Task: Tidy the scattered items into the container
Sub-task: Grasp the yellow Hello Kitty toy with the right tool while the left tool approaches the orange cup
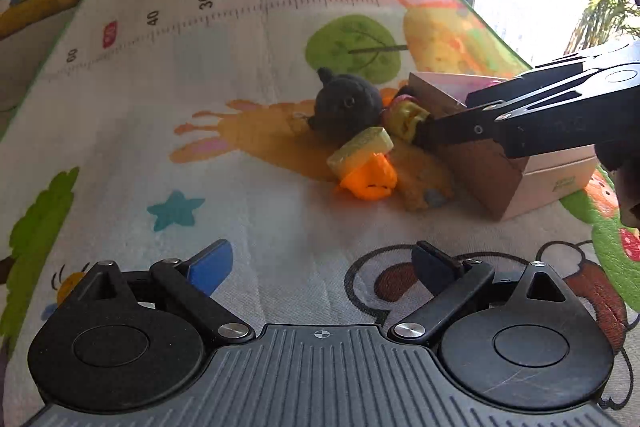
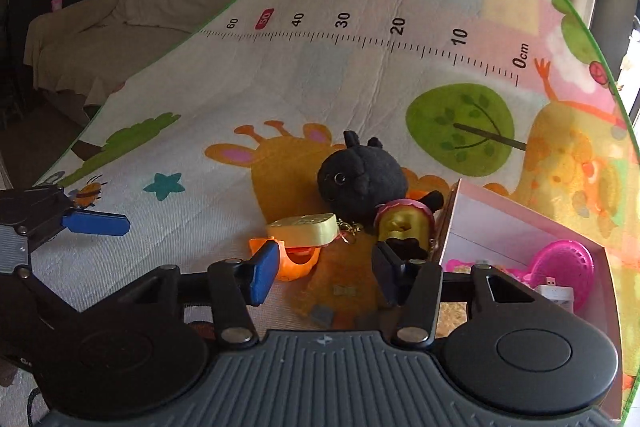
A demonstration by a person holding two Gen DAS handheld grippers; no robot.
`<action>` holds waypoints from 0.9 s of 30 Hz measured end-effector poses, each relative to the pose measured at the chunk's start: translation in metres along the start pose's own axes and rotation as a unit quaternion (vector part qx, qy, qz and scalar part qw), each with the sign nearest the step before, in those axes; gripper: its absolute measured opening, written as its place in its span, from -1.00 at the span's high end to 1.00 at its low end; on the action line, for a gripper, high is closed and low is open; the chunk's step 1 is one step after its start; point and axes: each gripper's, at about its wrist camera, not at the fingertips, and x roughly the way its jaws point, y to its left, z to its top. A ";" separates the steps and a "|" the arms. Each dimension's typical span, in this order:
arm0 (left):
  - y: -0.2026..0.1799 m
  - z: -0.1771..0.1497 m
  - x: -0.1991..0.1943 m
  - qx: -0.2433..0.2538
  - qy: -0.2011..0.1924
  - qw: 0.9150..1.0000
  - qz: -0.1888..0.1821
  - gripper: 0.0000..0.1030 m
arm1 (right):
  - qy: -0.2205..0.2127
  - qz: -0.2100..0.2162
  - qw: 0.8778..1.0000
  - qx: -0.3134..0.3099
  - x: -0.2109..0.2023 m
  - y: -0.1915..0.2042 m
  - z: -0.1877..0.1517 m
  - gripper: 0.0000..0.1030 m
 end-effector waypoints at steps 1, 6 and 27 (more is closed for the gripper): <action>0.001 -0.002 -0.003 0.001 -0.003 1.000 -0.003 -0.94 | -0.001 0.000 1.000 0.004 0.006 0.005 0.002 -0.04; 0.009 -0.009 -0.010 -0.009 -0.008 1.000 -0.012 -0.95 | -0.001 -0.018 1.000 -0.022 0.040 0.023 0.015 -0.46; -0.011 -0.023 -0.017 0.007 0.023 0.999 -0.046 -0.96 | 0.001 0.090 0.996 -0.017 -0.079 0.012 -0.059 -0.13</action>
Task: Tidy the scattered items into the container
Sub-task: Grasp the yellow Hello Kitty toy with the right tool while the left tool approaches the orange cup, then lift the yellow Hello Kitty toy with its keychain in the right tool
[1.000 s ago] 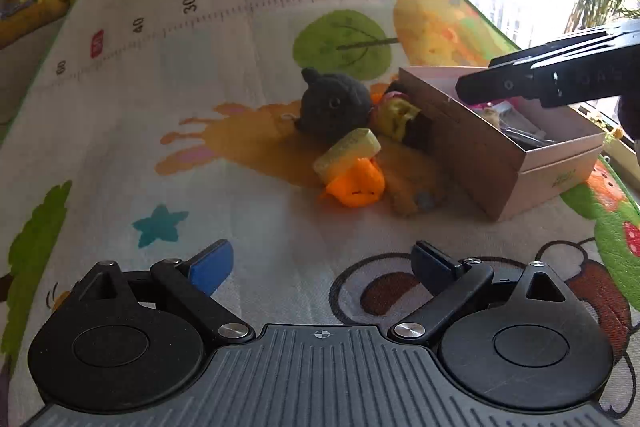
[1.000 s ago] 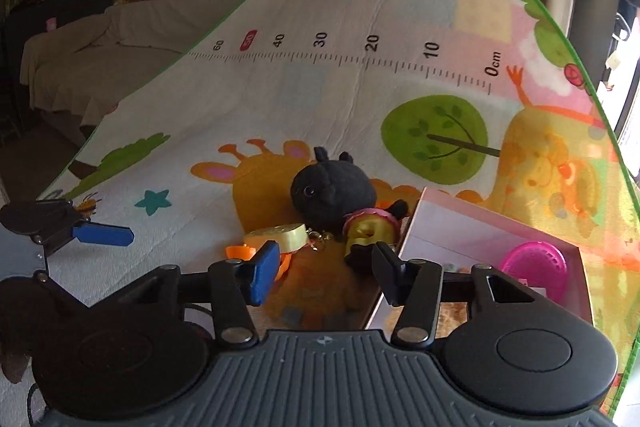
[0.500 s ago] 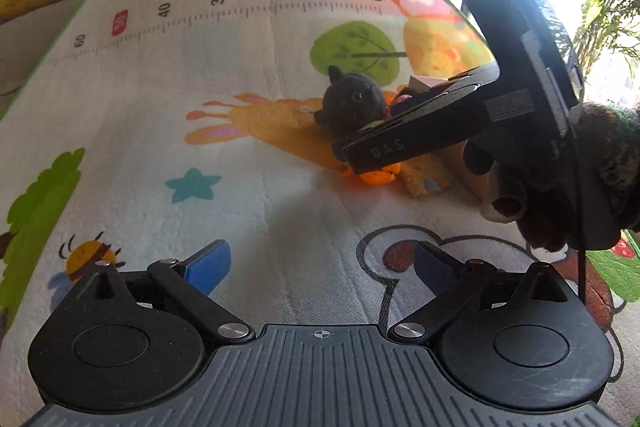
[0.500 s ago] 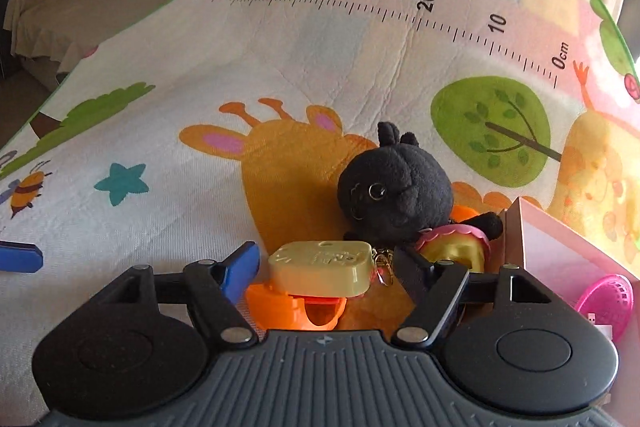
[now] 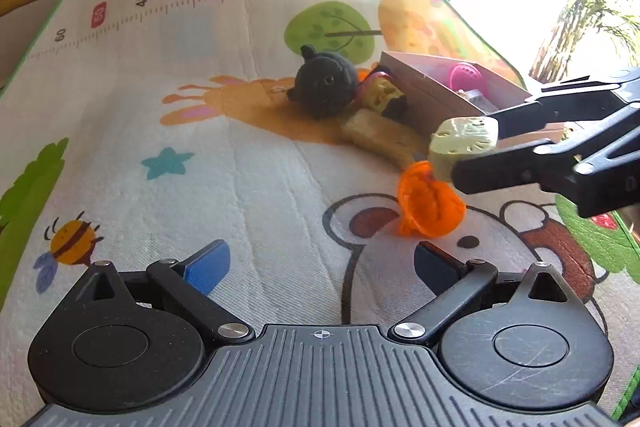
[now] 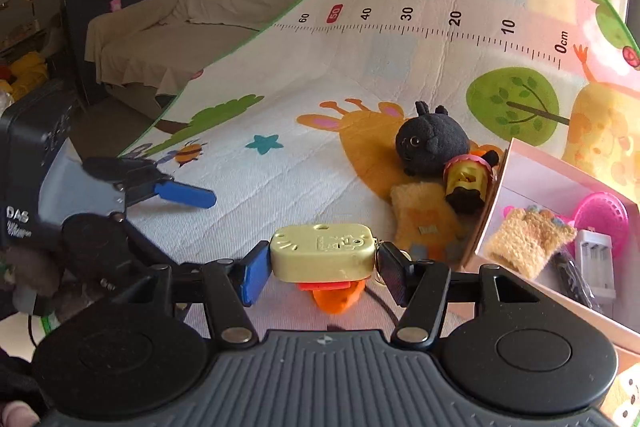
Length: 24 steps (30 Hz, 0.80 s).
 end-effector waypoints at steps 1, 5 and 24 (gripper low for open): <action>-0.006 0.001 0.001 0.006 0.001 1.000 -0.003 -0.96 | -0.004 -0.012 1.000 -0.002 -0.007 -0.001 -0.006 -0.19; -0.032 0.005 0.002 0.037 0.001 0.999 -0.019 -0.96 | -0.030 -0.068 0.997 0.017 -0.030 -0.013 -0.028 -0.37; -0.040 0.022 0.011 -0.004 0.002 0.998 0.055 -0.96 | -0.050 -0.065 0.995 -0.052 -0.026 0.032 -0.088 -0.40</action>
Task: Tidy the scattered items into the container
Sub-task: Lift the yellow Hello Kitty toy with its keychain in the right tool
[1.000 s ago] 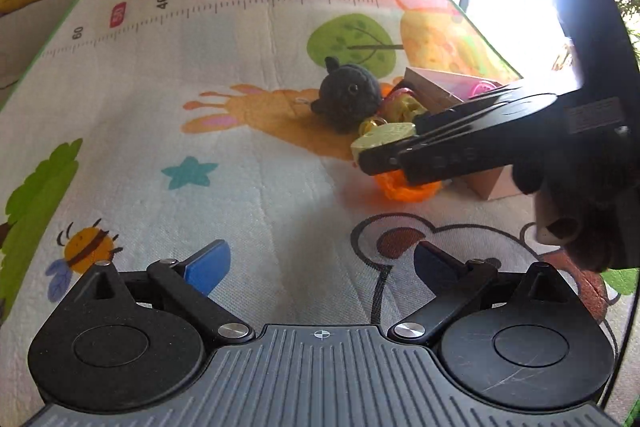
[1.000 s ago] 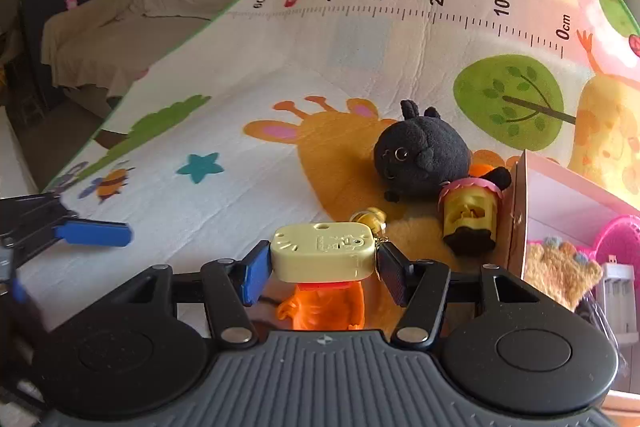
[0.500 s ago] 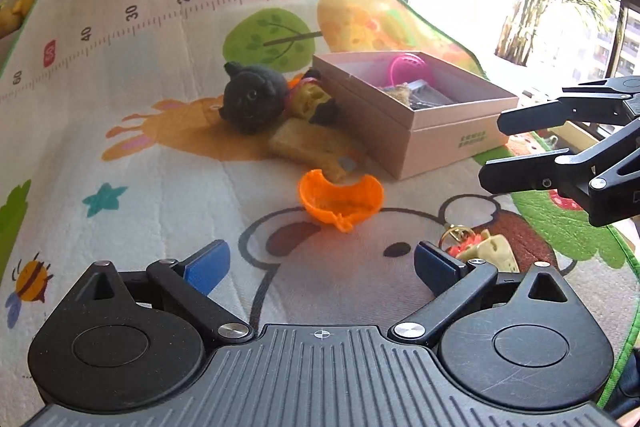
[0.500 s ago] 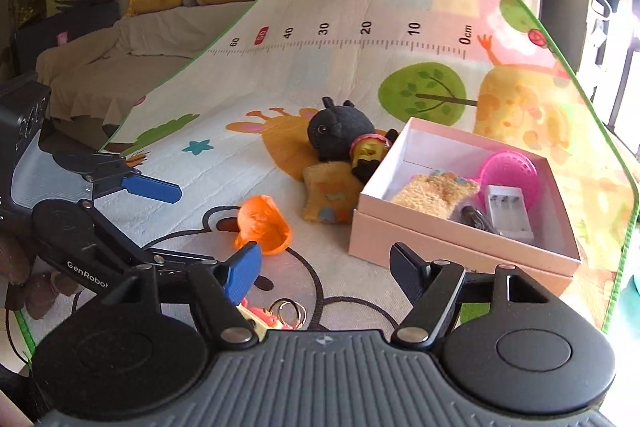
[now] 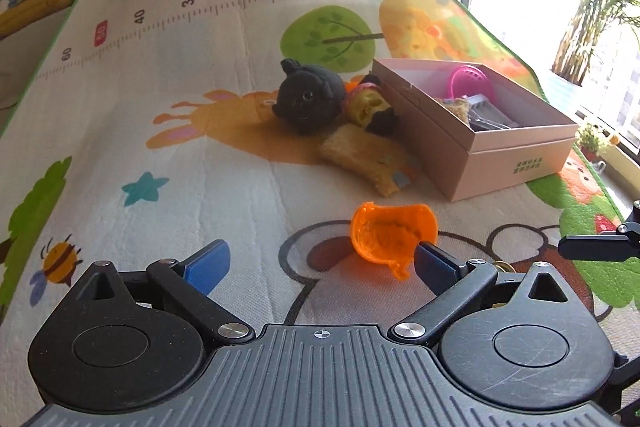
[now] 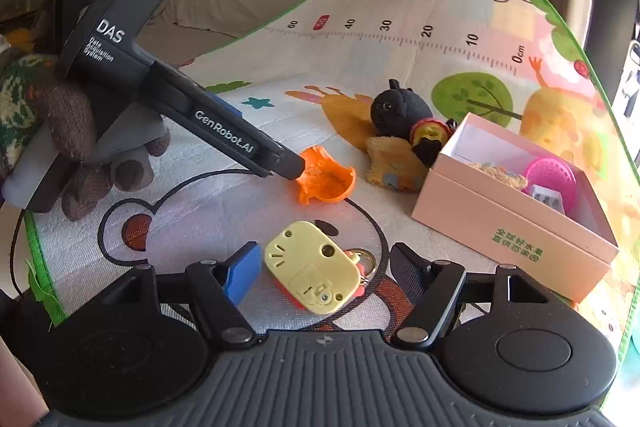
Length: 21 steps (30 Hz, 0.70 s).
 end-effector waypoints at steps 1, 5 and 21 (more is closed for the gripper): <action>0.000 0.000 -0.001 -0.001 0.000 1.000 -0.002 -0.96 | 0.001 -0.002 1.000 -0.012 0.003 0.005 0.001 -0.40; 0.001 0.000 -0.005 -0.008 -0.005 1.000 -0.007 -0.96 | 0.007 -0.015 0.999 -0.030 0.012 0.015 0.003 -0.07; -0.012 -0.010 -0.001 -0.004 0.013 0.999 -0.042 -0.96 | 0.038 -0.106 0.976 0.184 -0.069 -0.089 -0.046 -0.17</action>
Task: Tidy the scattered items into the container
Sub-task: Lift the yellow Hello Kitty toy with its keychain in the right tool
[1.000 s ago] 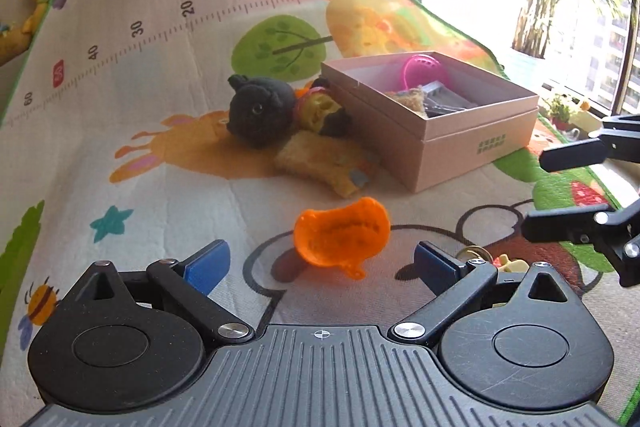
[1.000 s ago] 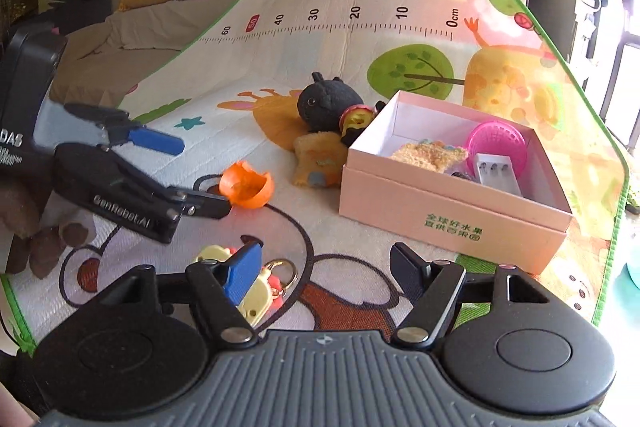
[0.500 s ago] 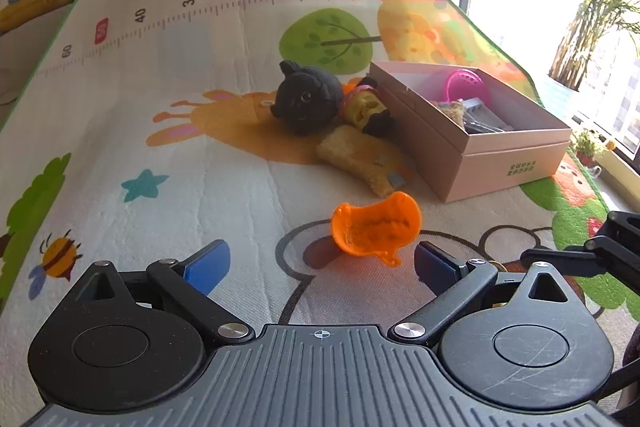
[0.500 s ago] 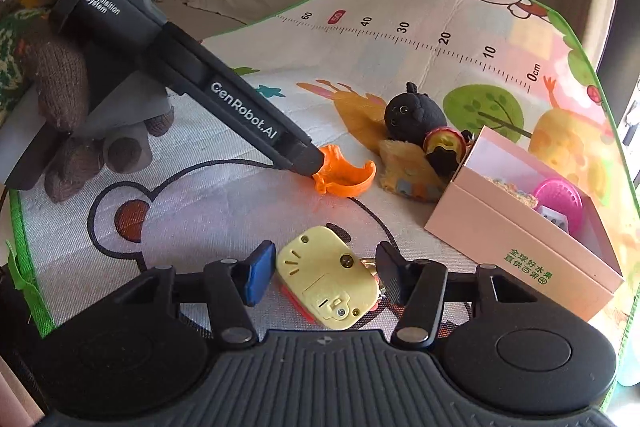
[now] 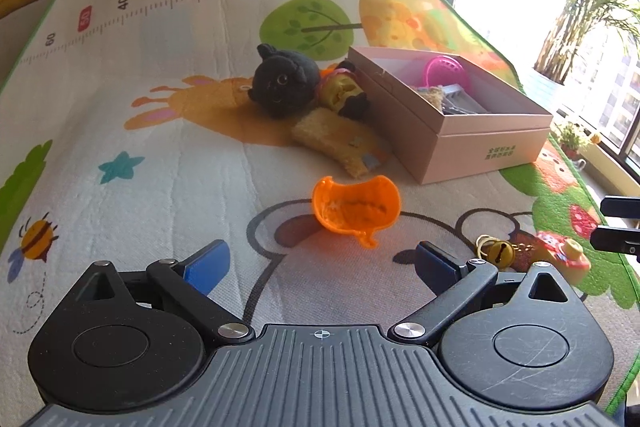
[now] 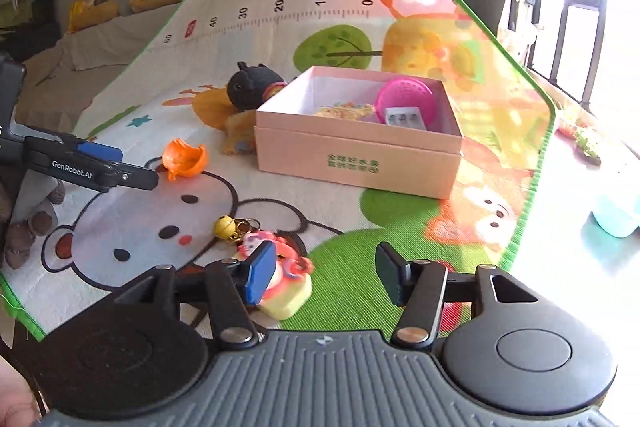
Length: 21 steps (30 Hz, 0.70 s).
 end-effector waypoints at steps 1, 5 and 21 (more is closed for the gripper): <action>-0.003 -0.001 0.002 0.002 0.002 1.000 -0.004 -0.96 | 0.002 -0.009 1.000 0.001 -0.001 -0.001 -0.004 -0.30; -0.011 -0.003 0.006 0.007 0.010 1.000 -0.012 -0.96 | -0.002 0.003 1.000 -0.004 -0.004 0.005 -0.012 -0.58; -0.012 -0.007 0.006 0.003 0.022 1.000 -0.012 -0.97 | -0.030 -0.075 0.997 -0.014 0.008 -0.003 -0.007 -0.73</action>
